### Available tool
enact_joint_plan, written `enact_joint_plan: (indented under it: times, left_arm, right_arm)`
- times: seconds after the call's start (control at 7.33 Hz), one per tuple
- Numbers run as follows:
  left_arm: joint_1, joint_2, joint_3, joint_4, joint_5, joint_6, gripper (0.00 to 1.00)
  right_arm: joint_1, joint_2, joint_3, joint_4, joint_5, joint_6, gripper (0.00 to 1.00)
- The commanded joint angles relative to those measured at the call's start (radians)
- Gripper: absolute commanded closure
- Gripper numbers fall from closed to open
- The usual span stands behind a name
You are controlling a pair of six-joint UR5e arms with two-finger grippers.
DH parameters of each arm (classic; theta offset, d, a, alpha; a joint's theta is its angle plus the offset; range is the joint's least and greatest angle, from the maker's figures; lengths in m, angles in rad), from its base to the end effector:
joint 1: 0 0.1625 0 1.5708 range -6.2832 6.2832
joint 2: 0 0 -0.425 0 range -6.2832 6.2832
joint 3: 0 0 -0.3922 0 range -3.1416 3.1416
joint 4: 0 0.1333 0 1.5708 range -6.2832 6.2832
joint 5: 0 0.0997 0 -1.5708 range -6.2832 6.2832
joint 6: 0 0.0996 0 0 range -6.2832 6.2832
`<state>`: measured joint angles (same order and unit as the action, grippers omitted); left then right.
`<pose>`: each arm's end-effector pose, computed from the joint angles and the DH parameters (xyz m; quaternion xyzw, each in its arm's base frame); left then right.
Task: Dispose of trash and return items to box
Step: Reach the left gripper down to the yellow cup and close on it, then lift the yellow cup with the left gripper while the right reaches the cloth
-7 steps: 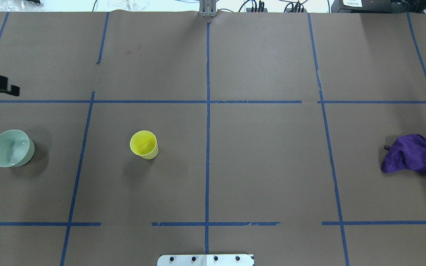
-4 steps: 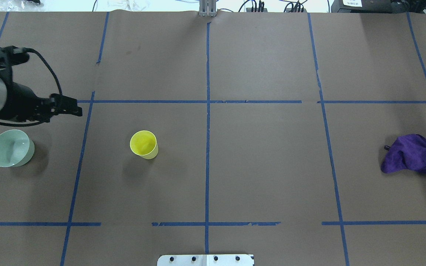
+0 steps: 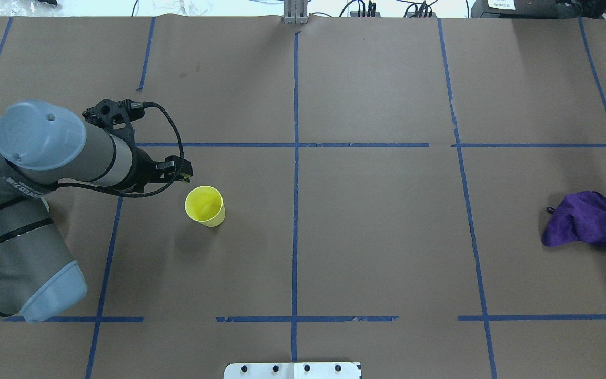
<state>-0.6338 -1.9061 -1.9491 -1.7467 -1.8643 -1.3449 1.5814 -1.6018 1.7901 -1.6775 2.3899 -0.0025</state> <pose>0.4000 -0.4236 0.2897 0.0574 0.4419 -0.1193 0.8872 0.0656 -0.4763 0.5735 0.0400 -0.3976 -0.0125 0.9166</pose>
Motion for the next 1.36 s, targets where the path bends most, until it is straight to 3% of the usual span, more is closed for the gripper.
enact_joint_plan:
  times: [0.0, 0.41, 0.55, 0.68, 0.82, 1.09, 1.23]
  left_arm:
    - [0.046, -0.019, 0.041, 0.000, 0.010, -0.016, 0.02]
    - [0.066, -0.040, 0.101, -0.007, 0.007, -0.011, 0.19]
    - [0.078, -0.045, 0.117, -0.014, 0.007, -0.011, 0.39]
    - [0.078, -0.054, 0.124, -0.014, 0.010, -0.011, 0.88]
    - [0.078, -0.054, 0.122, -0.014, 0.008, -0.013, 1.00]
    - [0.069, -0.054, 0.076, -0.001, -0.002, -0.008, 1.00]
    - [0.010, -0.047, -0.001, 0.068, -0.019, 0.003, 1.00]
  right_arm:
    - [-0.056, -0.010, 0.108, -0.001, -0.003, 0.195, 0.00]
    - [-0.167, -0.026, 0.199, 0.001, -0.008, 0.349, 0.00]
    - [-0.213, -0.026, 0.215, 0.001, -0.017, 0.402, 0.00]
    - [-0.251, -0.026, 0.218, 0.002, -0.031, 0.436, 0.00]
    - [-0.300, -0.029, 0.218, 0.060, -0.070, 0.494, 0.00]
    - [-0.417, -0.110, 0.201, 0.282, -0.158, 0.637, 0.00]
    - [-0.441, -0.112, 0.181, 0.312, -0.173, 0.662, 0.00]
